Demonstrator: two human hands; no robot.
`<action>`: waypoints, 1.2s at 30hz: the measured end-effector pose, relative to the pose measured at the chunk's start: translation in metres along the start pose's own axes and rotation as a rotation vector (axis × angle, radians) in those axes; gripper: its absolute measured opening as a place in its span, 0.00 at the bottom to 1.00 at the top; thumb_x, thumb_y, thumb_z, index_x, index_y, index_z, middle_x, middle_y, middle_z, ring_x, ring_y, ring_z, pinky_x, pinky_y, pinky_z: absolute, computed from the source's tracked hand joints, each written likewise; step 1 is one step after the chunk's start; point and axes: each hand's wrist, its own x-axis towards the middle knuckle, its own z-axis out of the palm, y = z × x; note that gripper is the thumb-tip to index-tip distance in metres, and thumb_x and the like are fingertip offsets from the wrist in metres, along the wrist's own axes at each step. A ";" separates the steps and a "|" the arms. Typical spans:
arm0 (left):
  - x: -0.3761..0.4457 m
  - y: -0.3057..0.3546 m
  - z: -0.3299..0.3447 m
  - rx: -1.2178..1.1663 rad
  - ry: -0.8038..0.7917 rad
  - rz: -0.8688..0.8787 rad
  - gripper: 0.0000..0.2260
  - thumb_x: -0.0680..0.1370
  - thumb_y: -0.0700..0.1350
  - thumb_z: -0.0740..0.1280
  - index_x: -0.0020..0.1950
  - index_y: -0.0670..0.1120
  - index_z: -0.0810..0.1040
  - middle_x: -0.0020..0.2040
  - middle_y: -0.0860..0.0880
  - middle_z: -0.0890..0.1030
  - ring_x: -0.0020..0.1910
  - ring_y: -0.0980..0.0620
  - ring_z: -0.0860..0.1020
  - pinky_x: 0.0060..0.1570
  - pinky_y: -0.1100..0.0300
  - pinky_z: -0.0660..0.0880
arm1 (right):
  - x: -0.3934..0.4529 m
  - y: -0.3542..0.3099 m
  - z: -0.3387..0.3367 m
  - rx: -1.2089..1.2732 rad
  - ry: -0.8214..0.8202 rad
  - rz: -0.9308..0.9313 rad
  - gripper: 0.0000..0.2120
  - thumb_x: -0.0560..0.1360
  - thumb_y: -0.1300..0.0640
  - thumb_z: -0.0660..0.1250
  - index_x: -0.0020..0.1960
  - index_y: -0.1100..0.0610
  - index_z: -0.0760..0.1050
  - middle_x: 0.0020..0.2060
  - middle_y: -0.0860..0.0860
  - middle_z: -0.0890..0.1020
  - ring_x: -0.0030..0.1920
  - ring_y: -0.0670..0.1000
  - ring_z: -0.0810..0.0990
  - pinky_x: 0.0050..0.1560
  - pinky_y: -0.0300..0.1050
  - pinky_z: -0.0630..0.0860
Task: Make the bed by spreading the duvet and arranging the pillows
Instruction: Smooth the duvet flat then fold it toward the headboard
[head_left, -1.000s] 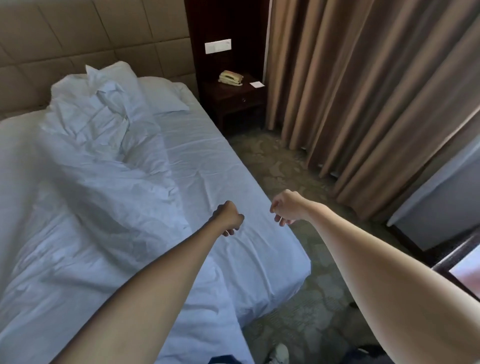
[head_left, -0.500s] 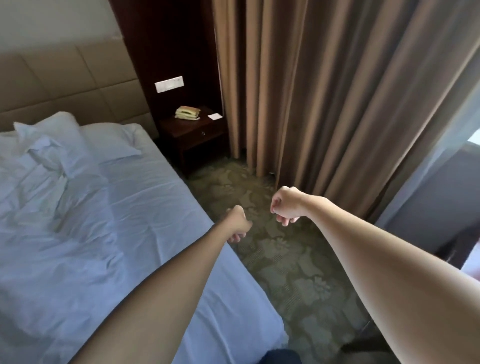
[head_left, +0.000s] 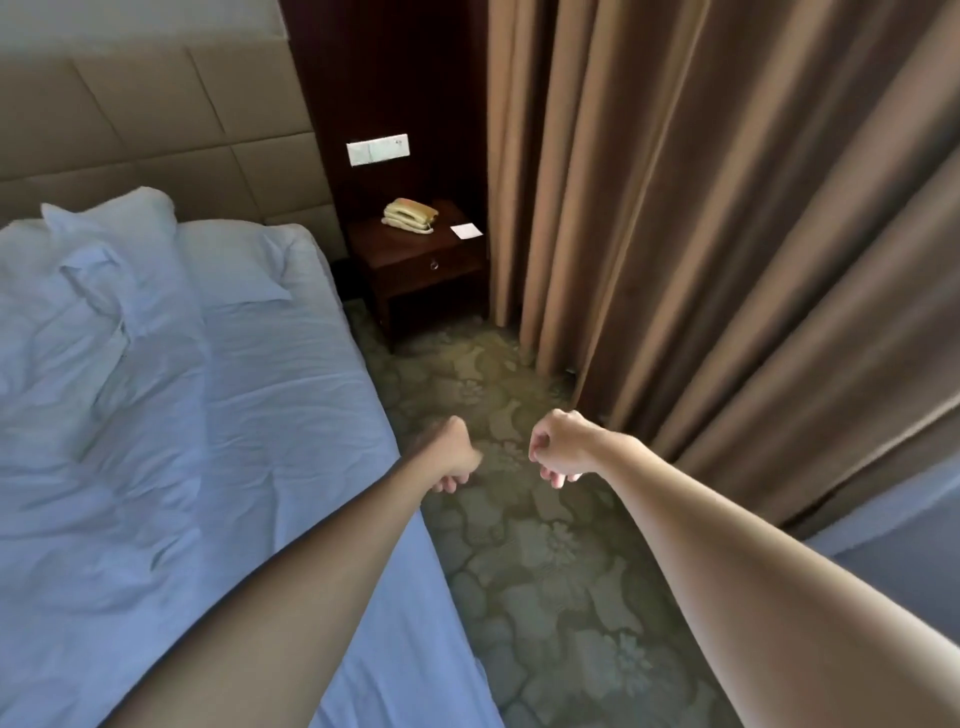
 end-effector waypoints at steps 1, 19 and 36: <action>0.006 0.003 0.000 -0.004 -0.012 -0.022 0.09 0.77 0.44 0.59 0.47 0.40 0.77 0.38 0.45 0.84 0.31 0.47 0.79 0.32 0.59 0.75 | 0.010 0.003 -0.005 -0.012 -0.003 -0.017 0.16 0.74 0.63 0.53 0.47 0.60 0.80 0.37 0.53 0.87 0.41 0.54 0.87 0.46 0.49 0.84; 0.089 -0.033 -0.118 -0.210 0.215 -0.337 0.06 0.75 0.44 0.60 0.46 0.42 0.73 0.42 0.44 0.83 0.33 0.47 0.82 0.39 0.56 0.80 | 0.174 -0.133 -0.099 -0.246 -0.109 -0.438 0.10 0.79 0.66 0.60 0.51 0.55 0.77 0.49 0.55 0.84 0.45 0.52 0.86 0.47 0.46 0.83; 0.272 -0.153 -0.370 -0.381 0.379 -0.502 0.12 0.78 0.43 0.60 0.53 0.36 0.78 0.41 0.45 0.83 0.33 0.48 0.82 0.36 0.56 0.81 | 0.434 -0.391 -0.187 -0.313 -0.180 -0.635 0.08 0.82 0.58 0.60 0.52 0.57 0.77 0.43 0.54 0.84 0.35 0.47 0.84 0.34 0.38 0.79</action>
